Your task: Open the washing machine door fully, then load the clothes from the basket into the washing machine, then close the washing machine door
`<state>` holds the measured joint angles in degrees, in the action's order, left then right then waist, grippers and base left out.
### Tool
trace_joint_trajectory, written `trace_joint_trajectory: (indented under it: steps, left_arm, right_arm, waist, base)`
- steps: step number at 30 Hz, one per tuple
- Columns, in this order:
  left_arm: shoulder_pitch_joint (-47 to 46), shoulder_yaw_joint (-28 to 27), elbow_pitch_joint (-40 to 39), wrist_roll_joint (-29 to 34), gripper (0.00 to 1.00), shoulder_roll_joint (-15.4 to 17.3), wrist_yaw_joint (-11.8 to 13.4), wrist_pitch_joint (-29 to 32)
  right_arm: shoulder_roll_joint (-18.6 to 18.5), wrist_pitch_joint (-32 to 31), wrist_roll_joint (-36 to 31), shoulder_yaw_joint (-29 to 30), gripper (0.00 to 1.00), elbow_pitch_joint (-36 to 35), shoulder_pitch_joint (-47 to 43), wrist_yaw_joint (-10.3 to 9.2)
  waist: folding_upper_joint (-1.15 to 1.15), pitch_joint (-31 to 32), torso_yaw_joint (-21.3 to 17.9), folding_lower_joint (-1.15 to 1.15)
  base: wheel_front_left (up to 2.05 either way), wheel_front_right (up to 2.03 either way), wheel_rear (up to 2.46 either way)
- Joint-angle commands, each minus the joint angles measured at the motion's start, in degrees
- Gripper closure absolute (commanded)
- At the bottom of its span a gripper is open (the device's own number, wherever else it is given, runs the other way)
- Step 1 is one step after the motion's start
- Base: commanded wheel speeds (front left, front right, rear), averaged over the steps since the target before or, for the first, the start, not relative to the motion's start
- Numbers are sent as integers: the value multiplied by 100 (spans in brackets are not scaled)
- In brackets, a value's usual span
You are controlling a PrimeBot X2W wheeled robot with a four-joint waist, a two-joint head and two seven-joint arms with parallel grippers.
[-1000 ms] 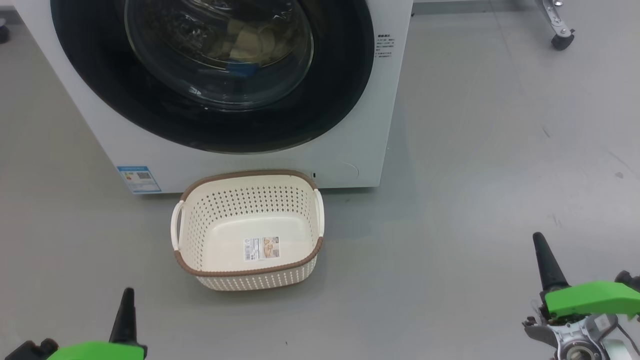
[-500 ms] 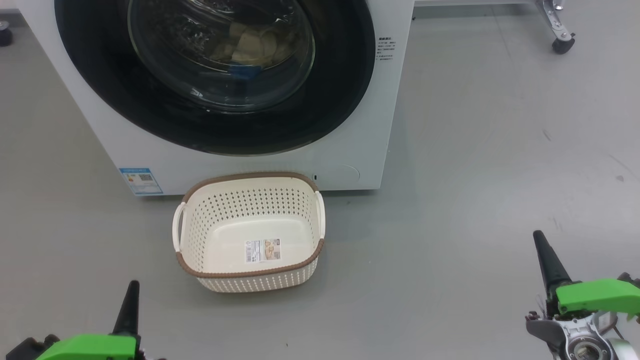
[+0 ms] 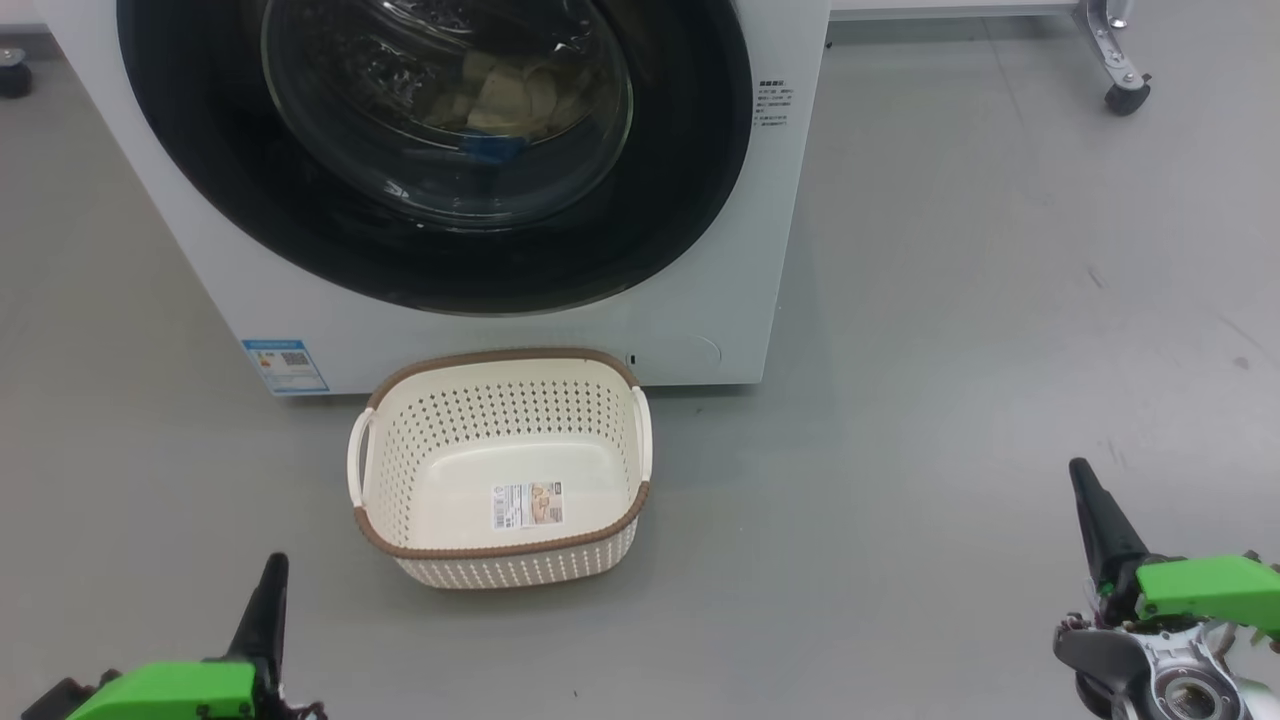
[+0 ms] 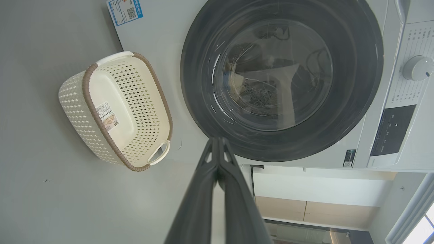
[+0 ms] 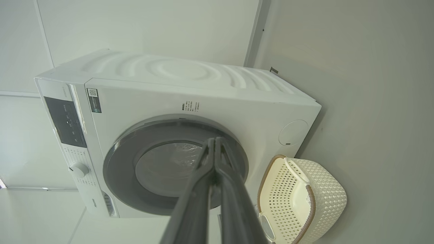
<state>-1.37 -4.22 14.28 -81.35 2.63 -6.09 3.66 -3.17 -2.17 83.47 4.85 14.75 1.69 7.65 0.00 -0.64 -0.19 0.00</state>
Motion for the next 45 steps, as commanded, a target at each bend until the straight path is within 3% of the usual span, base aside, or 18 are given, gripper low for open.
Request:
trace_joint_trajectory:
  steps: [1, 14, 45]
  left_arm:
    - [-331, -200, -136, -200, 100, 43, -73, 69]
    - [-483, -232, -21, -1080, 100, 25, -140, 284]
    - [-482, -231, -22, -1081, 100, 25, -140, 283]
  right_arm:
    - [-94, -85, 186, -61, 100, -154, 354, -14]
    - [-83, -308, 998, 13, 100, -81, 435, -16]
    - [-46, -350, 954, 65, 100, -78, 440, -16]
  waist:
    - [0, 5, 2, 0]
    - [0, 46, 19, 0]
    - [0, 46, 19, 0]
  base:
    - [0, 0, 0]
    - [0, 0, 0]
    - [0, 0, 0]
